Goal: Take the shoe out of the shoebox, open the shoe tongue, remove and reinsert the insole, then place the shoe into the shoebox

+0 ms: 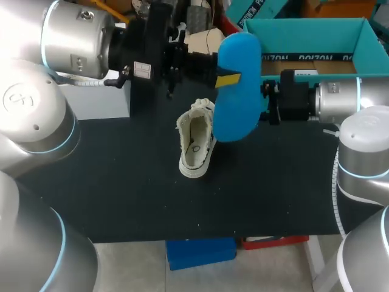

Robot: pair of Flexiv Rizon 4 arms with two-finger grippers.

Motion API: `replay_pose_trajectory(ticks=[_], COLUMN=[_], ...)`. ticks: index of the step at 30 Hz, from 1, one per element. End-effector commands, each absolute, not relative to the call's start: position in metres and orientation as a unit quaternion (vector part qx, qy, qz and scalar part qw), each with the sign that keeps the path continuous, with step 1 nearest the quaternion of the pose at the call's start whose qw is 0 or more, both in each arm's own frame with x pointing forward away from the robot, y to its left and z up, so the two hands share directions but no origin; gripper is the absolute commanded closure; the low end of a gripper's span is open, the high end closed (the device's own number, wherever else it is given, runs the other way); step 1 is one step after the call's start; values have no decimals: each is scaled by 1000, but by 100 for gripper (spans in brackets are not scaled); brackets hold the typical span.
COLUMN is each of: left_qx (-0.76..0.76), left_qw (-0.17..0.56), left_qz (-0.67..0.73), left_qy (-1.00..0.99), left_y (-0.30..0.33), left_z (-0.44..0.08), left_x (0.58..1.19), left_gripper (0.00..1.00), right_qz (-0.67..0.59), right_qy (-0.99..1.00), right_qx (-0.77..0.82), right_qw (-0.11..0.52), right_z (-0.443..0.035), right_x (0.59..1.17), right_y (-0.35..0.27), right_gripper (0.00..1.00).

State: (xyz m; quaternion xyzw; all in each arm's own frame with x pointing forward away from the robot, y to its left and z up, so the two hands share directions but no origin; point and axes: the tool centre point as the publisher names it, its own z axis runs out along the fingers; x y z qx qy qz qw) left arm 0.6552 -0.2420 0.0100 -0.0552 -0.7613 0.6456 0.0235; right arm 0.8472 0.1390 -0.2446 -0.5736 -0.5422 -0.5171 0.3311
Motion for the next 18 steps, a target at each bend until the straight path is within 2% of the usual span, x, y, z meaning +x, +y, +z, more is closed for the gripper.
replay_pose_trajectory(ticks=[1, 12, 14, 18], left_qx=[-53, -86, -120, -153], left_qw=[20, 13, -21, -42], left_qz=[648, 668, 681, 701], left_qy=[-760, -739, -723, -695], left_y=[-241, -242, -241, -235], left_z=[7, 9, 1, -29], left_x=[652, 641, 627, 613], left_gripper=[100, 100, 100, 100], right_qz=[-518, -518, -518, -518], right_qy=[-541, -541, -541, -541], right_qx=[-574, -574, -574, -574], right_qw=[330, 330, 330, 330], right_z=[-245, -245, -245, -245], right_x=[847, 847, 847, 847], right_y=[140, 140, 140, 140], right_gripper=[0, 0, 0, 0])
